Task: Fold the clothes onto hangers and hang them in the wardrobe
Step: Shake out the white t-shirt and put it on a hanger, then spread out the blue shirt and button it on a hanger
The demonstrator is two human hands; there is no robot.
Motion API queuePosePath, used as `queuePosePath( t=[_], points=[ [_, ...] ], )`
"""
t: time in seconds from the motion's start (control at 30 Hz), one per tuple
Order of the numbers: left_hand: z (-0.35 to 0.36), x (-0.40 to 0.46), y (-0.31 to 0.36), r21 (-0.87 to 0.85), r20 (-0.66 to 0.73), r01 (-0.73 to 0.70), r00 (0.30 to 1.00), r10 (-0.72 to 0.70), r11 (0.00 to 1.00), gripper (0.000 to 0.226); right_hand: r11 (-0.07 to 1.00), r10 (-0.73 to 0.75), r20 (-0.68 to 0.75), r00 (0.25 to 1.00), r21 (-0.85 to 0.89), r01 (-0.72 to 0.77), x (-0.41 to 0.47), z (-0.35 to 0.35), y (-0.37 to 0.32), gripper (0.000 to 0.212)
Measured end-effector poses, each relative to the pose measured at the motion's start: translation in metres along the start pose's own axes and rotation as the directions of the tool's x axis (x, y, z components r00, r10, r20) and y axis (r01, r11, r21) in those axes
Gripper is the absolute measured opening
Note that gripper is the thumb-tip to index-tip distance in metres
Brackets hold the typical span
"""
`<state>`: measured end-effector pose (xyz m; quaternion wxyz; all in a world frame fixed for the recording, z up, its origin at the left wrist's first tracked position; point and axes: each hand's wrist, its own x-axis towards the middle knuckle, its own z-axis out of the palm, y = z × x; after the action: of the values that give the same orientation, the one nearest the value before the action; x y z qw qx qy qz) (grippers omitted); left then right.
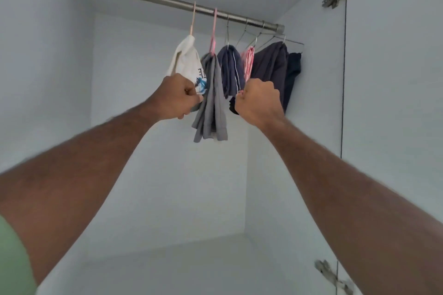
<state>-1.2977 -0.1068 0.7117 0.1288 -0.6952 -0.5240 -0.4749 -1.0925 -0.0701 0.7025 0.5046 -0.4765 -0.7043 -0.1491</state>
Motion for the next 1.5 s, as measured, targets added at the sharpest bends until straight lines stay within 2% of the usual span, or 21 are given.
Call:
queuePosePath(
  t=[0.13, 0.43, 0.67, 0.83, 1.0, 1.17, 1.27, 1.43, 1.5],
  points=[
    [0.024, -0.043, 0.039, -0.017, 0.075, -0.034, 0.997, 0.036, 0.999, 0.032, 0.998, 0.058, 0.044, 0.997, -0.04, -0.057, -0.052, -0.027, 0.038, 0.013],
    [0.082, -0.135, 0.124, -0.236, 0.203, -0.062, 0.973, 0.111, 0.97, 0.034, 0.945, 0.247, 0.052, 0.968, -0.235, -0.228, -0.183, -0.113, 0.102, 0.02],
    [0.125, -0.26, 0.196, -0.426, 0.405, -0.046, 0.883, 0.236, 0.904, 0.033, 0.821, 0.465, 0.04, 0.884, -0.393, -0.414, -0.351, -0.193, 0.128, 0.017],
    [0.145, -0.372, 0.252, -0.515, 0.504, 0.021, 0.816, 0.283, 0.857, 0.033, 0.693, 0.64, 0.017, 0.768, -0.444, -0.568, -0.487, -0.254, 0.129, 0.02],
    [0.149, -0.503, 0.347, -0.62, 0.612, 0.032, 0.645, 0.458, 0.784, 0.038, 0.489, 0.769, -0.044, 0.638, -0.604, -0.63, -0.641, -0.357, 0.113, 0.02],
    [0.128, -0.619, 0.455, -0.698, 0.642, 0.018, 0.458, 0.614, 0.716, 0.035, 0.288, 0.852, -0.205, 0.481, -0.583, -0.759, -0.766, -0.47, 0.077, 0.011],
    [0.103, -0.684, 0.524, -0.755, 0.613, 0.021, 0.375, 0.695, 0.655, 0.034, 0.165, 0.866, -0.304, 0.397, -0.576, -0.8, -0.835, -0.541, 0.056, 0.011],
    [0.055, -0.792, 0.654, -0.835, 0.541, 0.026, 0.223, 0.811, 0.55, 0.037, -0.011, 0.811, -0.5, 0.304, -0.533, -0.846, -0.941, -0.679, 0.016, 0.016],
    [0.03, -0.844, 0.714, -0.864, 0.502, 0.034, 0.158, 0.85, 0.503, 0.041, -0.099, 0.788, -0.565, 0.242, -0.505, -0.857, -0.987, -0.739, -0.004, 0.015]
  ],
)
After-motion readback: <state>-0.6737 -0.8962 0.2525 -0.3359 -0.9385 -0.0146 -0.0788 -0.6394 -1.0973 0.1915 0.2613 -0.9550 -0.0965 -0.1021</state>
